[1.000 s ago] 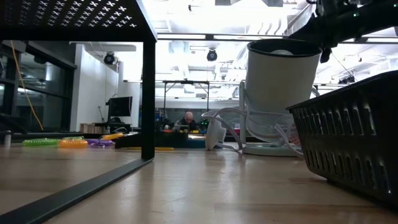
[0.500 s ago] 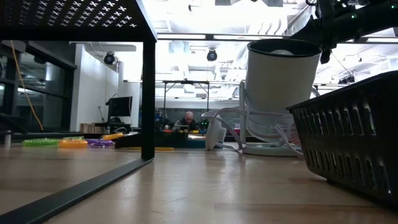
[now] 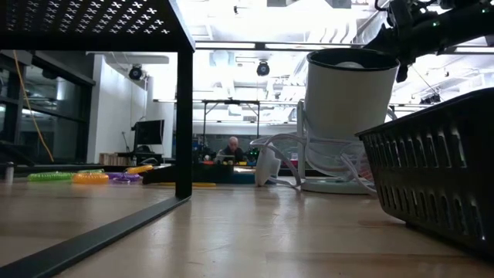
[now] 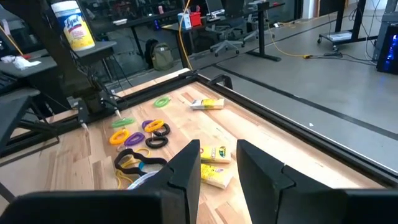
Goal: Pick & Place Office Desk Supplies
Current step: Put the black rubberband into the gray bin
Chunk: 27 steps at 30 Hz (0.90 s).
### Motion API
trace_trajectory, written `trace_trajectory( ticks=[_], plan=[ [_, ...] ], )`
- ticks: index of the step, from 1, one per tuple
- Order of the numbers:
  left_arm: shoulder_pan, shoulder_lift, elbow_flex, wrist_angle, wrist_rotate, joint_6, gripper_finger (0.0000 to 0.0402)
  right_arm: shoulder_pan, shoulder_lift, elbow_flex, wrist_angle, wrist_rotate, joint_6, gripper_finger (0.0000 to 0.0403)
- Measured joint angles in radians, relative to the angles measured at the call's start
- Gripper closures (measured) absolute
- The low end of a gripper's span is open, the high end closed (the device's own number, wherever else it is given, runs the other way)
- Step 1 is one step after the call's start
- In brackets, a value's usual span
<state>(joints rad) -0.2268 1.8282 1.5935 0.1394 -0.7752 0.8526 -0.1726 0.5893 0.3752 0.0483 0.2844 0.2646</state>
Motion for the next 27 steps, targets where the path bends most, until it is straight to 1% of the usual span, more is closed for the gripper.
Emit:
trace_trajectory(
  ticks=[5,9,11,16,19,25,27],
  plan=[
    [0.018,-0.053,0.001,-0.122,-0.094,-0.135,0.0311,0.000,0.015,0.000,-0.001,0.000,0.000,0.0311],
    [0.062,-0.089,0.002,-0.307,-0.106,-0.300,0.0311,0.000,0.029,0.000,0.000,0.000,0.000,0.0311],
    [0.087,-0.110,0.001,-0.410,-0.072,-0.377,0.0311,0.000,0.036,0.000,0.000,0.000,0.000,0.0311],
    [0.159,-0.144,0.001,-0.613,0.063,-0.523,0.0311,0.000,0.055,0.000,0.000,0.001,0.000,0.0311],
    [0.206,-0.162,0.001,-0.690,0.114,-0.605,0.0311,0.000,0.064,0.000,0.001,0.001,0.000,0.0311],
    [0.302,-0.165,0.000,-0.834,0.291,-0.784,0.0311,0.000,0.083,0.000,0.000,0.001,0.000,0.0311],
    [0.325,-0.167,0.000,-0.880,0.309,-0.851,0.0311,0.000,0.087,0.000,-0.001,0.001,0.000,0.0311]
  ],
)
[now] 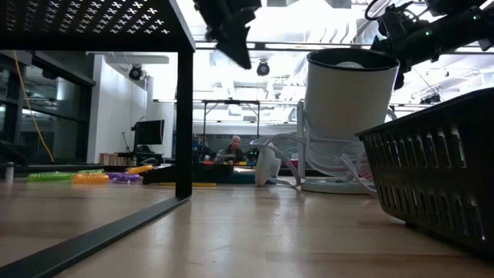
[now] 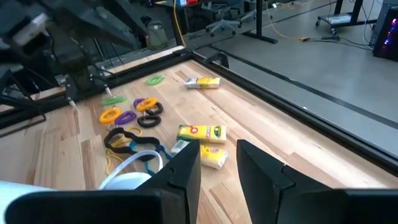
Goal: Pick & Place Office Desk Supplies
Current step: Put the black rubberband into the gray bin
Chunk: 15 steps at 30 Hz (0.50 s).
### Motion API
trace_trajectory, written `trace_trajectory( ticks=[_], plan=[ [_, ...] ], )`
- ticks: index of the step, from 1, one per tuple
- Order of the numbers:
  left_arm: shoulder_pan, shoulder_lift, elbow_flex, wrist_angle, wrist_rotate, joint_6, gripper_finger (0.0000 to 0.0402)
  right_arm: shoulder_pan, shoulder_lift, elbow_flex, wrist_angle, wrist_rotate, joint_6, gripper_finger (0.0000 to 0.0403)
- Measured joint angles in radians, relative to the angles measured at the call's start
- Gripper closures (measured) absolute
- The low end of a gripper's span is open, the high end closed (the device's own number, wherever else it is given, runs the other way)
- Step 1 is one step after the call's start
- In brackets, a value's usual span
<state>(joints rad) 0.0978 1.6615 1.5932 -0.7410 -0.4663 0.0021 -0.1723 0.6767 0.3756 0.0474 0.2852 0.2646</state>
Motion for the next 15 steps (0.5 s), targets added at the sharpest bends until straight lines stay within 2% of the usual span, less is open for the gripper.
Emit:
trace_trajectory(
  ticks=[10,15],
  plan=[
    [0.034,0.019,-0.004,-0.126,0.004,-0.149,0.0311,0.000,0.006,0.000,0.001,0.000,0.000,0.0311],
    [0.034,0.043,-0.028,-0.187,0.005,-0.333,0.0311,0.000,0.006,0.000,0.001,-0.001,0.000,0.0311]
  ],
)
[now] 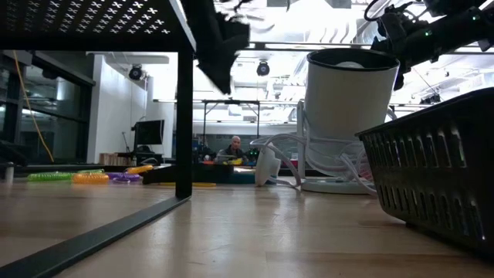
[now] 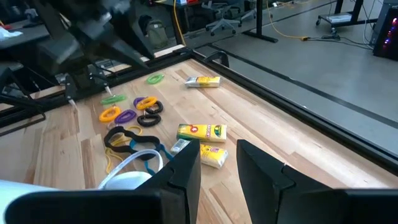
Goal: Pick & Place Office Desk Supplies
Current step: Put the black rubberband into the gray bin
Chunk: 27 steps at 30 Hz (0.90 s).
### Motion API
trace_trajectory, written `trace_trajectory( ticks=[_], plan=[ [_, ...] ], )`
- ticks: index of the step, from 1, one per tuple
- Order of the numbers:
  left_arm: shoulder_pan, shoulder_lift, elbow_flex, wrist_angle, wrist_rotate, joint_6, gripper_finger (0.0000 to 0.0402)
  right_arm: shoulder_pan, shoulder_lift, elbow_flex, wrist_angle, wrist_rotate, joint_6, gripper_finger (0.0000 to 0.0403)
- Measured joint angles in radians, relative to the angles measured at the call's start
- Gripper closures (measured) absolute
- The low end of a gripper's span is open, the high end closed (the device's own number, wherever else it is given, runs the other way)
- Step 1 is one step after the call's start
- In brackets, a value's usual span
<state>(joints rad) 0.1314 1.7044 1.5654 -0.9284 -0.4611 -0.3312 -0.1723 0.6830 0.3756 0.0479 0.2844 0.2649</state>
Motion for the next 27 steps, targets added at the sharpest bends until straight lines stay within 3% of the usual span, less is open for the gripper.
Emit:
trace_trajectory(
  ticks=[5,15,21,27],
  plan=[
    [-0.008,0.046,-0.008,-0.097,0.013,-0.202,0.0311,0.000,0.000,0.000,0.007,0.002,0.000,0.0311],
    [-0.045,0.120,-0.008,-0.135,0.078,-0.394,0.0311,0.000,0.000,0.000,0.009,0.000,0.000,0.0311],
    [-0.045,0.174,-0.008,-0.149,0.170,-0.415,0.0311,0.000,0.000,0.000,0.009,0.000,0.000,0.0311],
    [-0.042,0.192,-0.023,-0.145,0.195,-0.403,0.0311,0.000,0.000,0.000,0.009,0.001,0.000,0.0311]
  ],
)
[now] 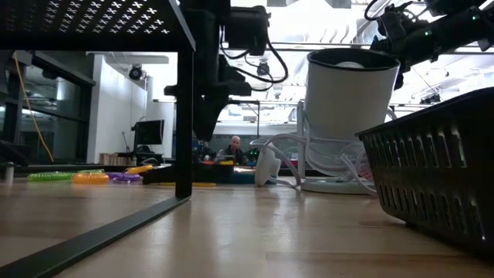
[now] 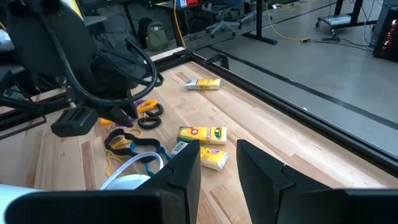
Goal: Pick & Place Office Desk Supplies
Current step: Put the black rubberband into the gray bin
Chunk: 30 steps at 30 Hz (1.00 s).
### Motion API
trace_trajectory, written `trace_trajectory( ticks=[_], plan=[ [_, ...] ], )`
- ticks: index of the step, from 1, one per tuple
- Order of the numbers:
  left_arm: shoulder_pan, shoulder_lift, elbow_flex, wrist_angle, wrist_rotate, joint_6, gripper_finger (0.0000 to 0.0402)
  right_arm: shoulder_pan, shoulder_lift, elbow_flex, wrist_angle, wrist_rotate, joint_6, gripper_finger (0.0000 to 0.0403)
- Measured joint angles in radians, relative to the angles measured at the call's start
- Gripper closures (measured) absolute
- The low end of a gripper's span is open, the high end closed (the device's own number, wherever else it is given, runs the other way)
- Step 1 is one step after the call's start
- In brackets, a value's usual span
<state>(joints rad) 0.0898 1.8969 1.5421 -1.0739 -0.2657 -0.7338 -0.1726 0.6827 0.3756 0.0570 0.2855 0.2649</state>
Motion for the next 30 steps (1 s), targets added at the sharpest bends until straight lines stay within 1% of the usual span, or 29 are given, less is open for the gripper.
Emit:
trace_trajectory(
  ticks=[6,10,12,21,30],
  plan=[
    [0.000,0.000,-0.059,0.017,0.007,0.000,0.0311,0.000,0.000,0.000,-0.001,0.000,0.000,0.0311],
    [0.000,0.000,-0.099,0.055,0.046,0.001,0.0311,0.000,0.000,0.000,-0.001,0.000,0.000,0.0311],
    [0.000,0.000,-0.108,0.065,0.049,0.011,0.0311,0.000,0.000,0.000,-0.001,0.000,0.000,0.0311],
    [0.004,0.000,-0.112,0.126,0.043,0.136,0.0311,0.000,0.000,0.000,-0.001,0.000,0.000,0.0311],
    [0.026,0.016,-0.114,0.146,0.055,0.186,0.0311,0.000,0.000,0.000,-0.001,0.000,0.000,0.0311]
  ],
)
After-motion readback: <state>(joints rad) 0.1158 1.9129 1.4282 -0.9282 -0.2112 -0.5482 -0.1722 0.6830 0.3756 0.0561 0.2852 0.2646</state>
